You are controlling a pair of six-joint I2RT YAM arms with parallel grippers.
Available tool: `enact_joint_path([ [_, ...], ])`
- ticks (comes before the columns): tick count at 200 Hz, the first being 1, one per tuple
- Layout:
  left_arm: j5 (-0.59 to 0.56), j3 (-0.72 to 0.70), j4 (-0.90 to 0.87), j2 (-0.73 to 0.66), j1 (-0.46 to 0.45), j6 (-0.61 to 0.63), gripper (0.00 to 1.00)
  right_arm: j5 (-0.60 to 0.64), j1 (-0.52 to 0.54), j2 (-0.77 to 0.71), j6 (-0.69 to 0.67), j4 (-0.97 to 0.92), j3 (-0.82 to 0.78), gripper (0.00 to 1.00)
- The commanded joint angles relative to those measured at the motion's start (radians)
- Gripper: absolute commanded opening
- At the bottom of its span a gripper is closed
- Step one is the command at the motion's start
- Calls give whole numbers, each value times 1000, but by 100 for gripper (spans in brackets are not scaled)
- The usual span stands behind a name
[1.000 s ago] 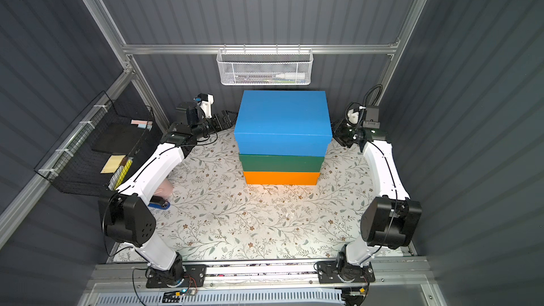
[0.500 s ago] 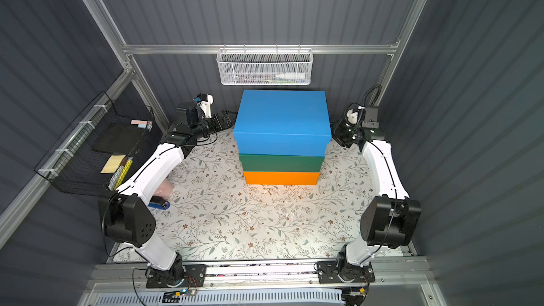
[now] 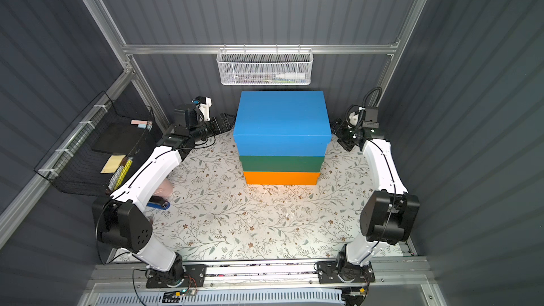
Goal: Stack the shoeboxes
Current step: Adjust the shoebox, then reset both arms
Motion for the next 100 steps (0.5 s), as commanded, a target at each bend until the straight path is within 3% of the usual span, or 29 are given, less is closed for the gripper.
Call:
enact_joint_path([
  [1, -51, 54, -43, 5, 43, 65, 100, 66, -65, -46, -54, 8, -32, 99],
  [28, -70, 42, -35, 21, 102, 102, 99, 133, -88, -70, -161, 34, -123, 99],
  [51, -212, -30, 4, 32, 113, 174, 100, 249, -84, -76, -257, 119, -286, 99],
  [67, -322, -155, 88, 29, 115, 227, 100, 299, -82, -87, -286, 248, -430, 99],
  [100, -489, -461, 459, -21, 115, 315, 100, 390, -27, -187, -382, 608, -744, 99],
])
